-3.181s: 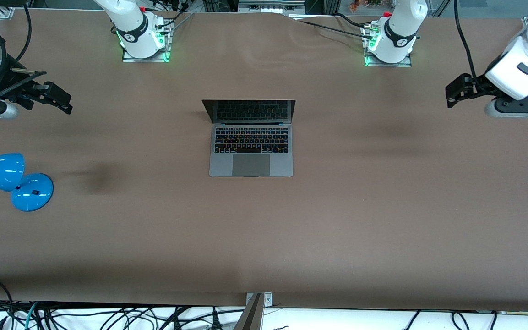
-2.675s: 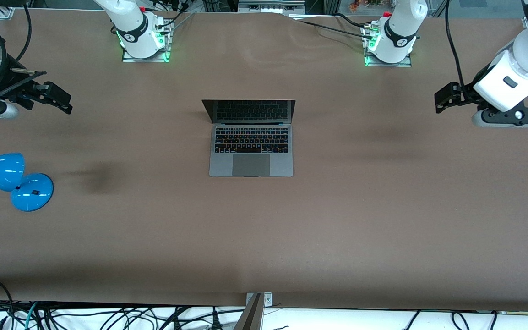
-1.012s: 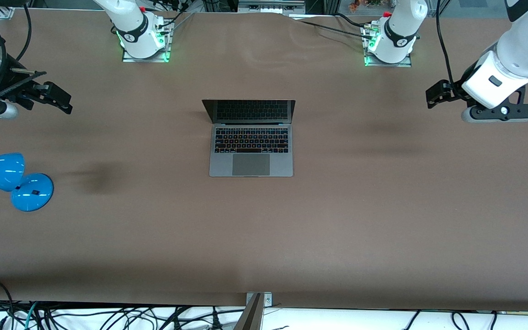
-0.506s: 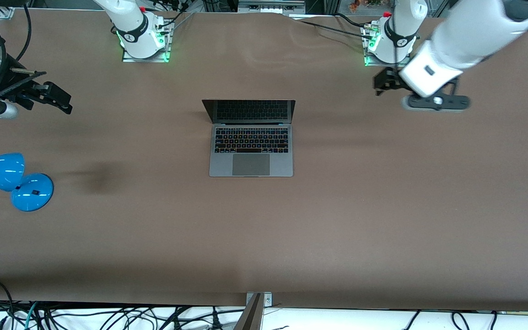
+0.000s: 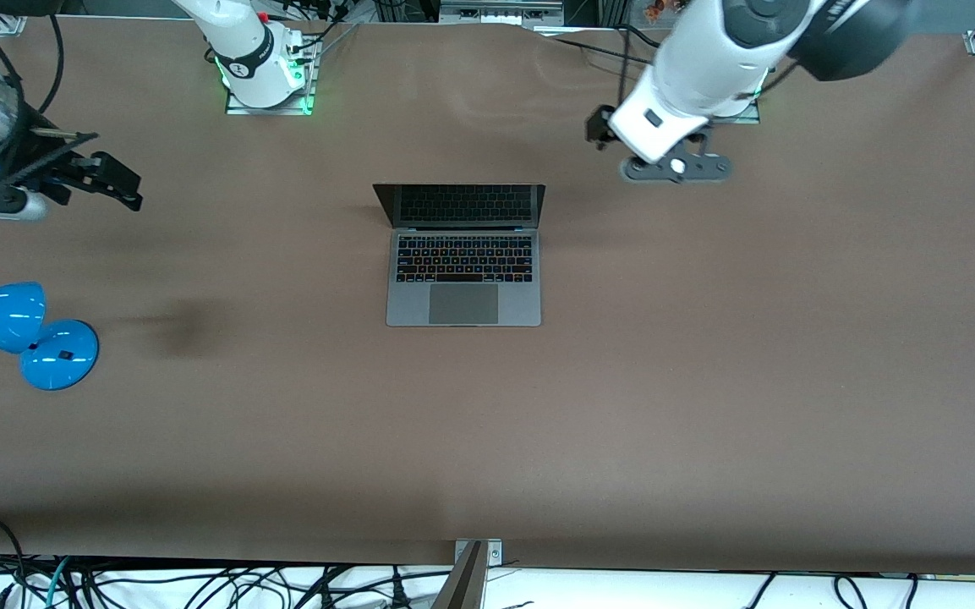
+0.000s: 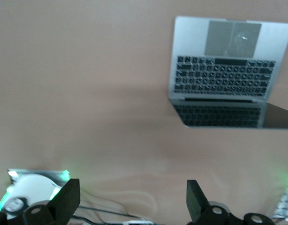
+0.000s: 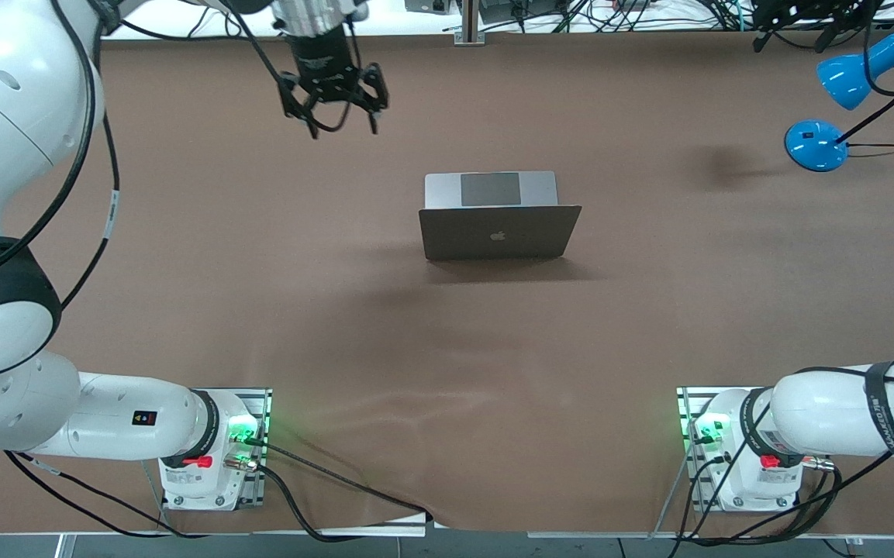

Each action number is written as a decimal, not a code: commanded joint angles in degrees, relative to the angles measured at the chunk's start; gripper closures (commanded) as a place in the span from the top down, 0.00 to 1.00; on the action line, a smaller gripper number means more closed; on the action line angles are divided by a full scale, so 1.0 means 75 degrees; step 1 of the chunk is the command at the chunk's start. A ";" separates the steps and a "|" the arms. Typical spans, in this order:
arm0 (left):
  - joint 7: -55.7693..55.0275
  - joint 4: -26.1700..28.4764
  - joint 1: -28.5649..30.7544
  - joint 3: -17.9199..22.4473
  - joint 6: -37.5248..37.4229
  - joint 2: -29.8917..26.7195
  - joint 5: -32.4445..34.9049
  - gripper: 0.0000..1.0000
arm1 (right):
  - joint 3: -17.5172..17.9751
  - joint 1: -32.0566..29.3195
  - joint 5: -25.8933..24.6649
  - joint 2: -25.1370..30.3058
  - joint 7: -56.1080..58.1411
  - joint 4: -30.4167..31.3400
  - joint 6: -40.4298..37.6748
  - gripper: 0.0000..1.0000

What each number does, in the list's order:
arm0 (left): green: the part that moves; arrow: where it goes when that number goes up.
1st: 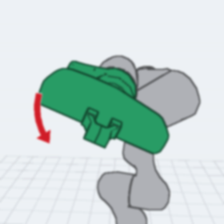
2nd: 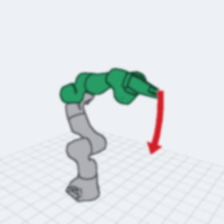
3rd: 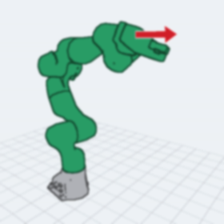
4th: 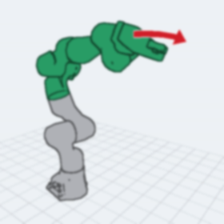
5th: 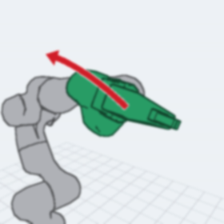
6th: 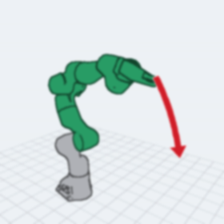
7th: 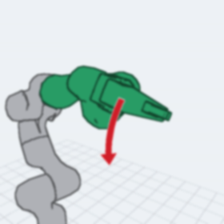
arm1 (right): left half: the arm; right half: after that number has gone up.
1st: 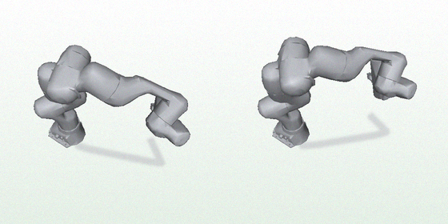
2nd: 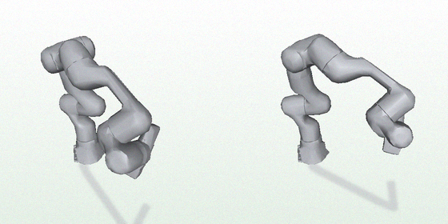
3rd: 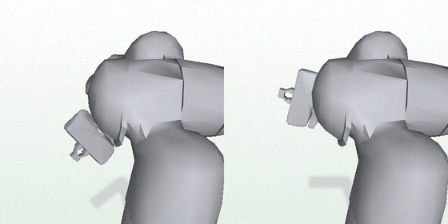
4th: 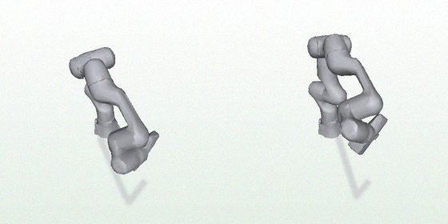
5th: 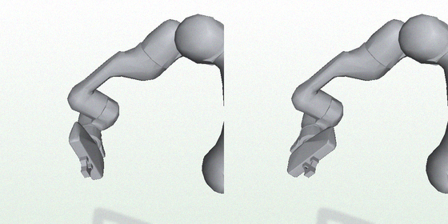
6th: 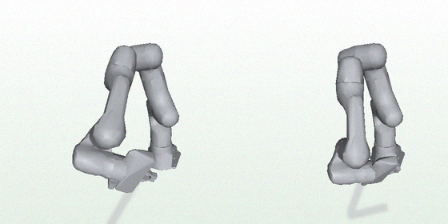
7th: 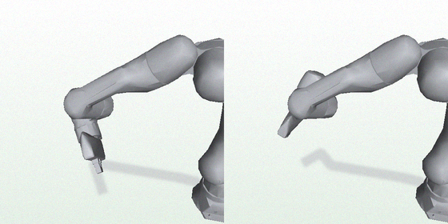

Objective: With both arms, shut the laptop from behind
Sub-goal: 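Move the left gripper to the laptop lid while the right gripper approaches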

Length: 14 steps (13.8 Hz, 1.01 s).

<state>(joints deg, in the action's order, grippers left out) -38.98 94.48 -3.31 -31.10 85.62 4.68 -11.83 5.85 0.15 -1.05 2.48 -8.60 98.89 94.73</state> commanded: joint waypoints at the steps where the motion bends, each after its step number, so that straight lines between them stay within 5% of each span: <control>1: -0.0951 -0.0094 0.0043 -0.0539 -0.0003 0.0068 -0.0215 1.00 | 0.0321 0.0003 0.0094 -0.0189 0.0104 0.0010 -0.0277 1.00; 4: -0.1655 0.0129 0.0032 -0.0962 0.0148 0.0278 -0.0708 1.00 | 0.0987 0.0120 0.0338 -0.0528 0.0092 0.0021 -0.0991 1.00; 8: -0.2243 0.0293 -0.0214 -0.1174 0.0337 0.0758 -0.0743 0.91 | 0.2510 0.0156 0.0620 -0.1266 -0.0712 0.0092 -0.0948 1.00; 10: -0.2325 0.0293 -0.0377 -0.1174 0.0652 0.1016 -0.0755 0.69 | 0.3155 0.0156 0.0621 -0.1374 -0.1742 0.0313 -0.0609 1.00; 13: -0.2478 0.0293 -0.0461 -0.1174 0.0981 0.1286 -0.0755 0.00 | 0.4466 0.0144 0.0621 -0.1256 -0.4131 0.1179 0.0421 1.00; 14: -0.2548 0.0293 -0.0449 -0.1174 0.0982 0.1391 -0.0755 0.00 | 0.4830 0.0144 0.0621 -0.1256 -0.4660 0.1495 0.0842 1.00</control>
<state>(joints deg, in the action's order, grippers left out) -56.55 97.11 -6.61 -39.85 92.45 14.02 -15.98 37.07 2.11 2.83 -8.77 -36.00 105.09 96.29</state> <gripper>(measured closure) 0.524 0.000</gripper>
